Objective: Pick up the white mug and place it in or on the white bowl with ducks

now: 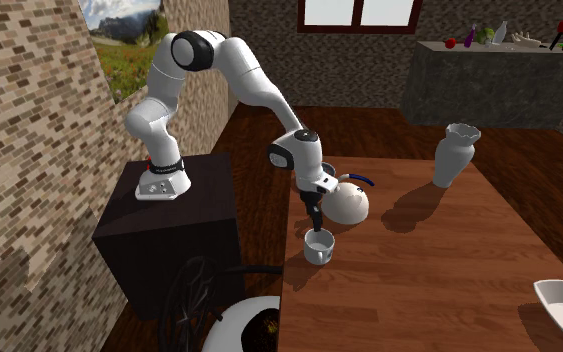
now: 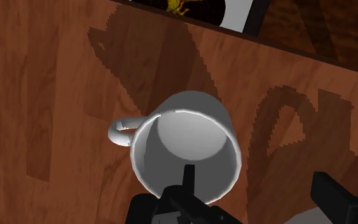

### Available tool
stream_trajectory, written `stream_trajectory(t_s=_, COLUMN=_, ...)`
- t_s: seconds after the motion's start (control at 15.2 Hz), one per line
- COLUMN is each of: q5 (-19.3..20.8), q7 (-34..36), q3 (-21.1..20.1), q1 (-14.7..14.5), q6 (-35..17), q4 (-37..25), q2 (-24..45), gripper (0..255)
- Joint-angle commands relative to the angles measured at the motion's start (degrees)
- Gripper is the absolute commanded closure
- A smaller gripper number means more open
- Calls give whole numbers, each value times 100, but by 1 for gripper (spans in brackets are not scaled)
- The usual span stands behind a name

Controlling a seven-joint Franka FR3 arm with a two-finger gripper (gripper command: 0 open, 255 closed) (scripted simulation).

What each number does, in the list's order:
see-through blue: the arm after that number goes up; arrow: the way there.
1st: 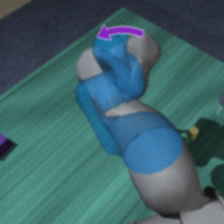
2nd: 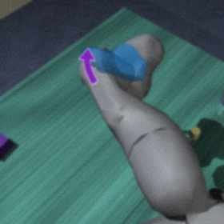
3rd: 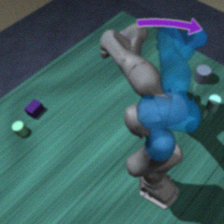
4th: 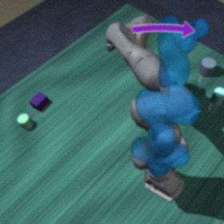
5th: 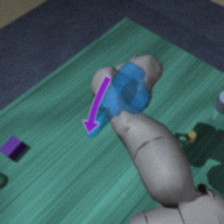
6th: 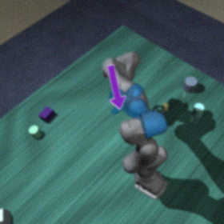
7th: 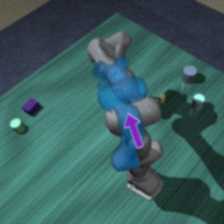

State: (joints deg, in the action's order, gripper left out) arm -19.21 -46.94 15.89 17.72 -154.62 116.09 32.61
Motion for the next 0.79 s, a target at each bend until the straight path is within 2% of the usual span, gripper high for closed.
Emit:
stream_trajectory(t_s=0.0, q5=-42, q7=-43, q3=-52, q1=73, q6=-24, q4=-183, q2=205, gripper=0)
stream_trajectory(t_s=0.4, q5=-193, q7=-150, q3=-241, q1=230, q6=-274, q4=-432, q2=696, gripper=0)
stream_trajectory(t_s=0.73, q5=-193, q7=-150, q3=-242, q1=231, q6=-274, q4=-432, q2=696, gripper=0)
